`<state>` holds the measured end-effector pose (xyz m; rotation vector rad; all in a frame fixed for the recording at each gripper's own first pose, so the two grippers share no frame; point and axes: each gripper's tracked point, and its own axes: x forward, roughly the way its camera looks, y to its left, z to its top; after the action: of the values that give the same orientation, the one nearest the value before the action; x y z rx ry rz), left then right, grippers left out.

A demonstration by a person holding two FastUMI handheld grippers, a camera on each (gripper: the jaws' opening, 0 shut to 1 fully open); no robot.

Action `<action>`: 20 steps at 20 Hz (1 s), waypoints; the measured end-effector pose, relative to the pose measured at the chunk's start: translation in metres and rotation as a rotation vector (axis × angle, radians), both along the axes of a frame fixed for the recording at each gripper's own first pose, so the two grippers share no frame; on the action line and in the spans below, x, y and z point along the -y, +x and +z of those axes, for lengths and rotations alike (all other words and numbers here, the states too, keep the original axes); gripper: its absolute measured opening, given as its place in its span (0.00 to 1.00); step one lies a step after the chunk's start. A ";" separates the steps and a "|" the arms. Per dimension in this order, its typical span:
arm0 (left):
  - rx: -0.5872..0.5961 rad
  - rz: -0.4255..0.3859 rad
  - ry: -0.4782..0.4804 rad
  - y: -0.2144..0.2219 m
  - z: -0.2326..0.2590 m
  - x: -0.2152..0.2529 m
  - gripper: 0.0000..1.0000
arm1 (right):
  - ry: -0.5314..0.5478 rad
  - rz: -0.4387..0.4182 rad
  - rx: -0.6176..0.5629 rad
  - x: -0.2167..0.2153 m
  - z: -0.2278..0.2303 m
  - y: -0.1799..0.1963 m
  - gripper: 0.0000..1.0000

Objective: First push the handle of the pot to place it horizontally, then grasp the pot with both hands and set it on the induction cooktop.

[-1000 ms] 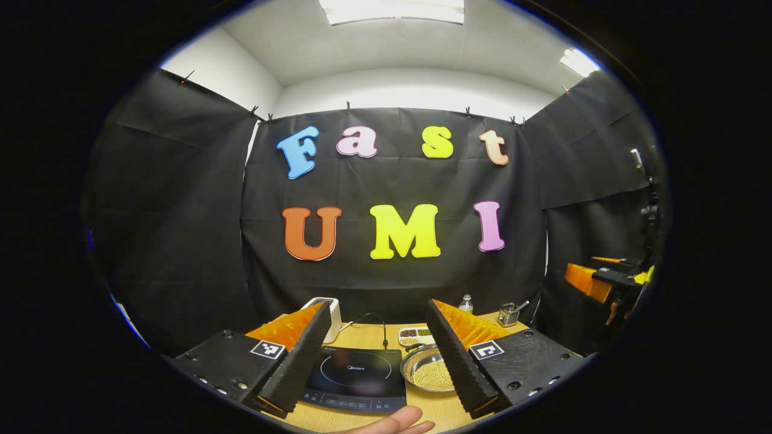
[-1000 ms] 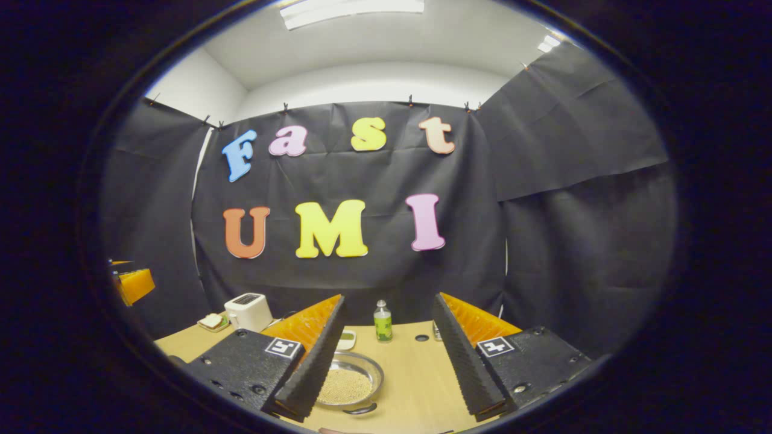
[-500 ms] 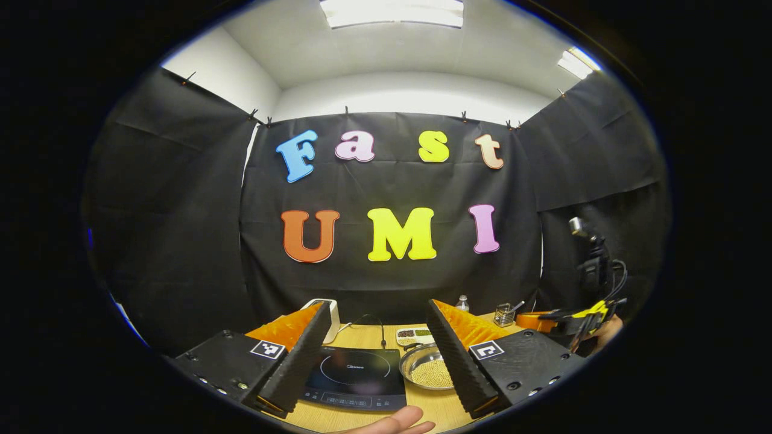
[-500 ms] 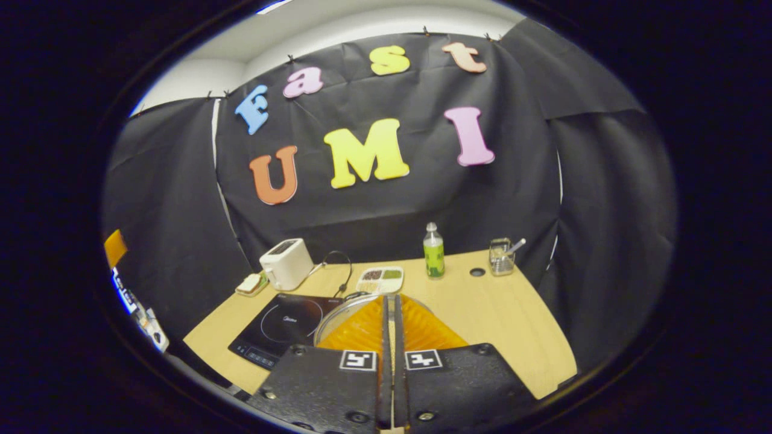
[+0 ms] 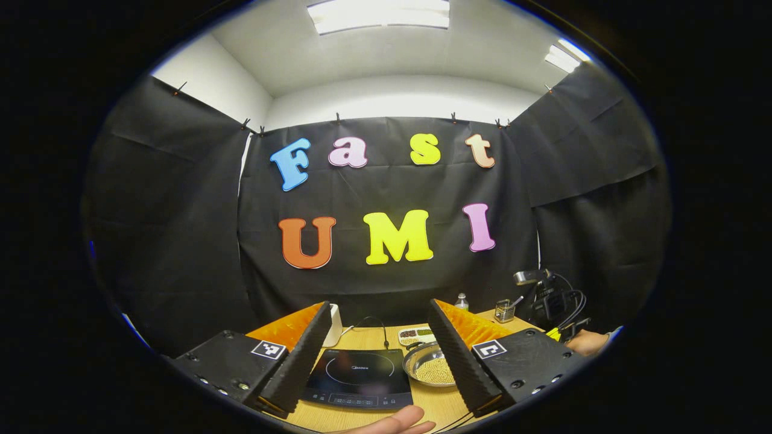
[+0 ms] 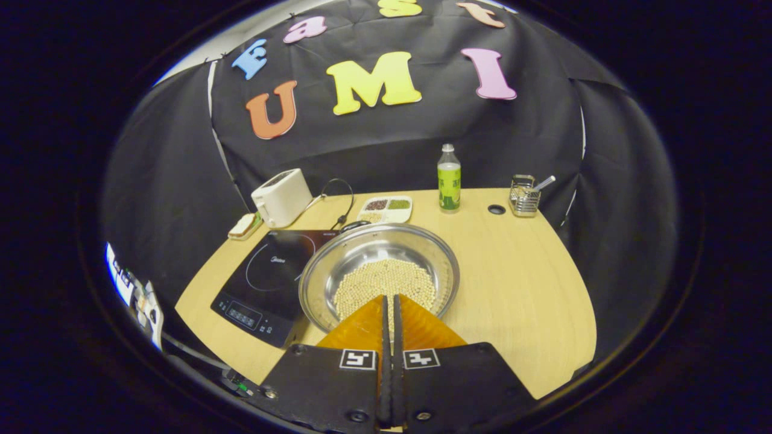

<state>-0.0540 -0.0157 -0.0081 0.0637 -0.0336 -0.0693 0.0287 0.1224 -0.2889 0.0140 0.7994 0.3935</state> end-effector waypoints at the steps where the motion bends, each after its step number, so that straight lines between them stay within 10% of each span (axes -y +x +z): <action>1: -0.001 -0.002 -0.003 0.000 0.000 0.001 0.96 | -0.035 0.027 -0.008 -0.002 -0.009 -0.003 0.00; 20: -0.015 0.043 -0.019 0.001 -0.004 -0.019 0.96 | -0.120 0.157 -0.187 -0.012 -0.087 -0.047 0.00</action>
<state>-0.0532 0.0029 -0.0123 0.0452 -0.0177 -0.0261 -0.0184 0.1346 -0.3755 -0.1260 1.0113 0.4974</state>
